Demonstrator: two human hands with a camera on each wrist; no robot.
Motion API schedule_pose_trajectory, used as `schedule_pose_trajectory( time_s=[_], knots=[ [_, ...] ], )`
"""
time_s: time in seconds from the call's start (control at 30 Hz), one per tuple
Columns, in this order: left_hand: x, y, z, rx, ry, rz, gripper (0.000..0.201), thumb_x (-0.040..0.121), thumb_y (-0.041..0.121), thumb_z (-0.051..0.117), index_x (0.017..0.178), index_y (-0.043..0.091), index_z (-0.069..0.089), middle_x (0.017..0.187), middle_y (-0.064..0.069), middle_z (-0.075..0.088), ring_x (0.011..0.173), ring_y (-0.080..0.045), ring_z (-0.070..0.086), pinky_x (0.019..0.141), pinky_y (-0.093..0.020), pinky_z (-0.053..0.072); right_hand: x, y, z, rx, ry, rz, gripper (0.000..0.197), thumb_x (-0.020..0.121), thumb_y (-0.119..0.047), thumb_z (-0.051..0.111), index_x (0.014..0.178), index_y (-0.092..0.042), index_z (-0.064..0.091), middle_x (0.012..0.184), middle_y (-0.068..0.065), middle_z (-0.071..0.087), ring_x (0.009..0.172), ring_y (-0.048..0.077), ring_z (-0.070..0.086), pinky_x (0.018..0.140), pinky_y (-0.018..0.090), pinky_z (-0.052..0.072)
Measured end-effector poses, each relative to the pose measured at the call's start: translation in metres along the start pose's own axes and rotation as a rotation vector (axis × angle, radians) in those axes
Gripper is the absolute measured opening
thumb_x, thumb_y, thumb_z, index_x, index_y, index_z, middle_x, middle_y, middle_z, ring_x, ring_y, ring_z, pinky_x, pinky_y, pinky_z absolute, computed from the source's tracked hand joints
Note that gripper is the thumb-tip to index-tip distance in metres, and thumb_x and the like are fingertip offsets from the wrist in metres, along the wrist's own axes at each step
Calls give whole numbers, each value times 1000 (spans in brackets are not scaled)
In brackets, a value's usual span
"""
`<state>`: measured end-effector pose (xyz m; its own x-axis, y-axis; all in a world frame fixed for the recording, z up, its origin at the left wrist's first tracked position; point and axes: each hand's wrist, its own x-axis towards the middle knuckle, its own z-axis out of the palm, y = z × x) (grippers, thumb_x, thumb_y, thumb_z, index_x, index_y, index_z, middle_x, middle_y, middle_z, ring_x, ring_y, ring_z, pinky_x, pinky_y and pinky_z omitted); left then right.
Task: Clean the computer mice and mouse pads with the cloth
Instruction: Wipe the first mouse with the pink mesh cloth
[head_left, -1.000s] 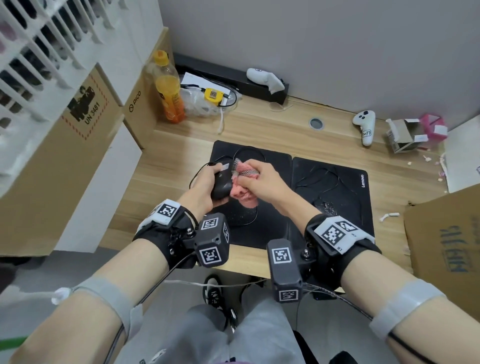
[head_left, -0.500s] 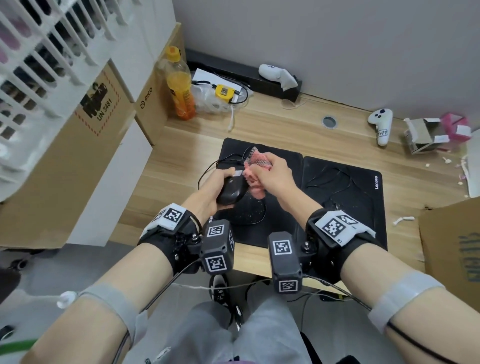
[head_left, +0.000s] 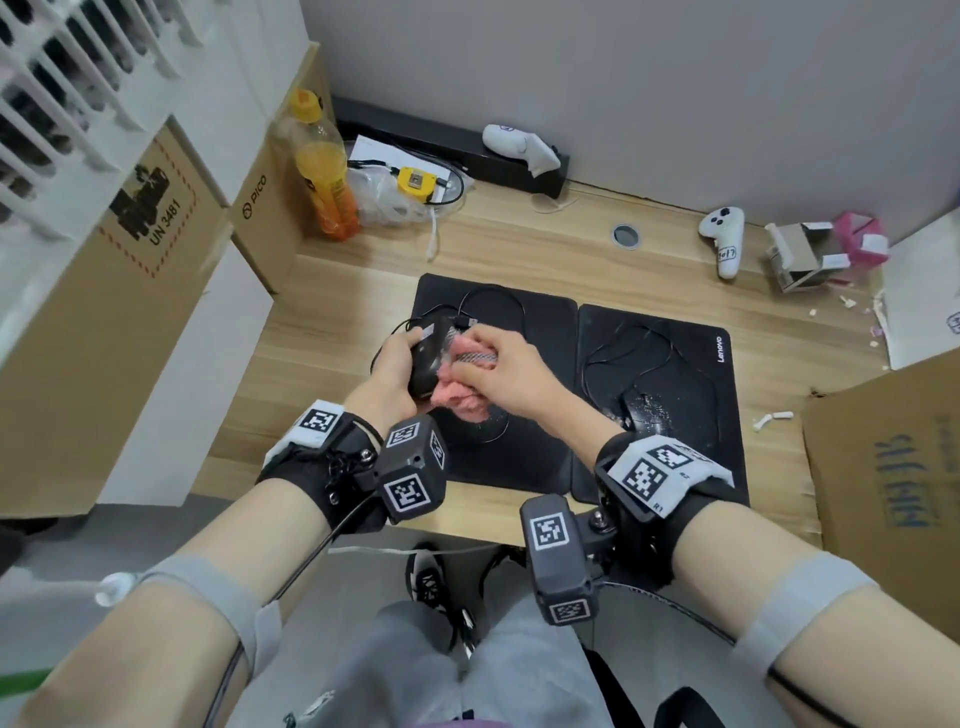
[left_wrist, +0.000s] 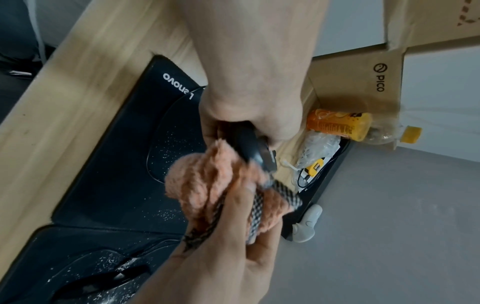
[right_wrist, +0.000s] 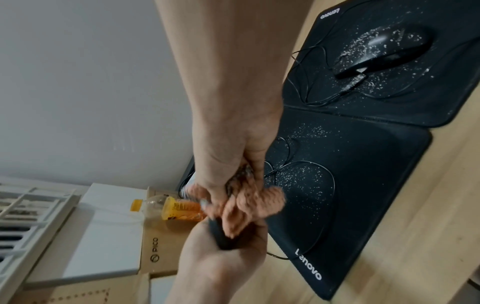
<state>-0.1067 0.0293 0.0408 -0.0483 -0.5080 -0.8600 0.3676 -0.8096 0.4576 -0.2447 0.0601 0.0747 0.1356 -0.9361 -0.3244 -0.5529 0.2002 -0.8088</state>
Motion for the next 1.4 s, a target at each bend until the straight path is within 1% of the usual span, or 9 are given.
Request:
schedule_pose_trajectory(
  time_s=[0.07,0.17,0.27,0.5,0.73,0.93,1.1,1.23,1.4],
  knots=[
    [-4,2,-1,145,-2,18,21,90,38,56,93,17,60,67,-2,66,60,-18,60,52,-24,49,4,5,-3,45,102,40,8,88,-18,65,95,-20,65,82,-4,68,66,4,61,51,5,40],
    [-8,4,-1,300,8,85,24,87,39,62,103,21,59,82,-3,65,65,-17,61,53,-25,49,10,17,-6,71,166,99,10,89,-22,65,98,-25,65,88,-6,70,79,5,65,64,11,45],
    [-13,4,-7,383,-5,95,21,86,39,64,96,22,61,78,0,67,64,-16,62,58,-26,50,16,19,-8,157,192,137,7,88,-23,66,94,-27,67,87,-7,71,82,9,66,69,15,50],
    [-20,5,-17,471,-158,111,14,89,33,63,86,20,62,72,-2,66,49,-14,60,44,-19,45,37,15,-4,311,161,209,9,85,-25,69,92,-29,72,91,-2,75,89,18,72,86,45,58],
    [-9,3,-3,336,5,144,18,88,39,62,91,21,63,77,0,68,55,-14,62,46,-18,47,23,14,-3,328,134,164,11,80,-25,64,90,-25,69,82,0,72,74,18,66,85,52,56],
    [4,-2,8,71,81,93,27,91,36,50,106,19,64,89,-4,68,63,-18,62,49,-23,50,5,-1,5,255,20,86,4,86,-16,66,88,-19,64,74,1,68,68,21,64,68,32,54],
    [35,-5,-4,-73,107,24,45,84,39,52,117,11,66,116,-17,68,89,-36,70,63,-49,57,-1,0,9,91,-151,54,12,80,-22,73,77,-27,62,77,0,69,72,19,64,81,43,54],
    [1,9,9,-69,56,60,27,95,39,51,93,15,63,81,-7,68,66,-23,64,61,-30,55,2,5,4,193,19,86,5,83,-26,68,87,-25,65,89,2,72,86,20,70,85,45,57],
    [-9,13,12,93,-79,84,23,93,39,56,95,18,63,76,-2,69,60,-16,66,52,-25,53,21,8,-9,328,160,127,11,77,-34,63,86,-38,67,90,-4,74,91,21,71,89,50,55]
  ],
)
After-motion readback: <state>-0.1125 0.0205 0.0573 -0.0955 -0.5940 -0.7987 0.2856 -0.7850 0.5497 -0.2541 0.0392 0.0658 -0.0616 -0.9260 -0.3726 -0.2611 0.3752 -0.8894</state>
